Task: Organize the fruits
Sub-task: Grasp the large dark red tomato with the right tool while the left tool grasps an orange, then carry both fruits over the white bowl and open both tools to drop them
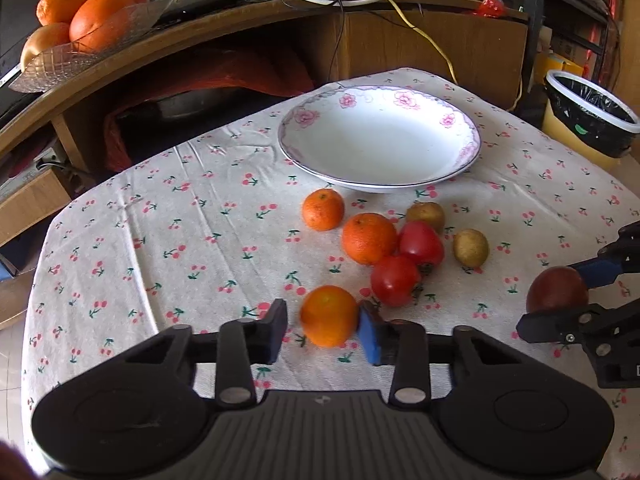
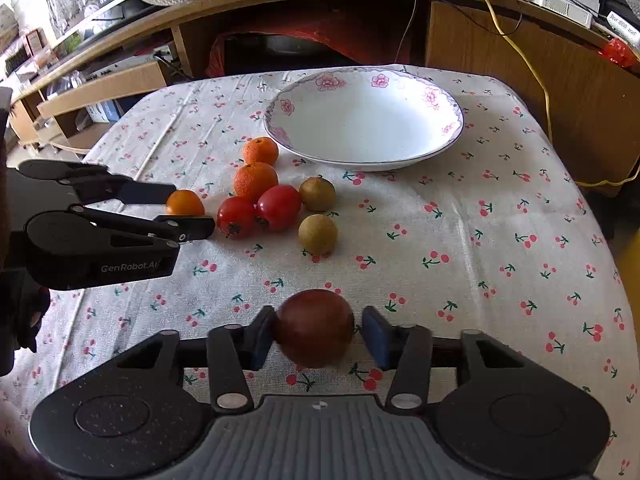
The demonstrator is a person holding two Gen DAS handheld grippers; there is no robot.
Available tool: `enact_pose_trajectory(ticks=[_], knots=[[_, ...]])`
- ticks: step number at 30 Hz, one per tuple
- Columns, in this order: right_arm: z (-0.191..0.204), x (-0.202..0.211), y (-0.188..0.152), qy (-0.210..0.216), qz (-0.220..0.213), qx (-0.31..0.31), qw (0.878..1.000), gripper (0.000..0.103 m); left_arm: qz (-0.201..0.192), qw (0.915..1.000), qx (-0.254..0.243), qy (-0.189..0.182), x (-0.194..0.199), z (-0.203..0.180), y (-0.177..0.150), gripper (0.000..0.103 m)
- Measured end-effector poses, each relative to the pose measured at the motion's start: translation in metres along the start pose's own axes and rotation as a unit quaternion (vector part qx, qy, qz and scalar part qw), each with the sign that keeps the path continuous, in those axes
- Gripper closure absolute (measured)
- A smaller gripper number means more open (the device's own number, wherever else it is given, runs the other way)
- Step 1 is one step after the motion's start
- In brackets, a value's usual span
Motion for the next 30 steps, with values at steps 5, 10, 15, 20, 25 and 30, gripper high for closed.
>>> enact_pose_trajectory(ticks=[5, 10, 15, 20, 25, 30], knots=[[0.002, 0.002, 0.000, -0.005, 0.001, -0.006, 1.000, 0.068, 0.001, 0.9999, -0.009, -0.004, 0.006, -0.002, -0.004, 0.064], [0.003, 0.005, 0.005, -0.006, -0.006, -0.012, 1.000, 0.068, -0.001, 0.9999, 0.002, -0.014, 0.012, 0.002, -0.002, 0.064], [0.007, 0.005, 0.014, -0.004, -0.010, -0.008, 1.000, 0.068, -0.008, 0.9996, 0.006, -0.027, 0.016, -0.004, 0.006, 0.064], [-0.002, 0.004, 0.029, -0.006, -0.020, -0.016, 1.000, 0.068, -0.026, 0.9989, 0.002, -0.038, 0.016, -0.019, 0.025, 0.064], [-0.014, -0.001, 0.051, -0.018, -0.037, -0.013, 0.999, 0.068, -0.039, 0.9980, 0.015, -0.047, 0.008, -0.018, 0.048, 0.065], [-0.033, -0.011, 0.068, -0.026, -0.047, -0.018, 0.998, 0.068, -0.038, 0.9982, 0.017, -0.042, -0.010, -0.016, 0.061, 0.065]])
Point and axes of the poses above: each gripper's, at about its wrist camera, not at the fingertips, and x roughly against the way its jaws point, z to its left, y to its top, the point moved 3 cm from there along -x, roughly the way its jaws point, and after that the axes turned 13 degrees about x, right-handed, at the moved point
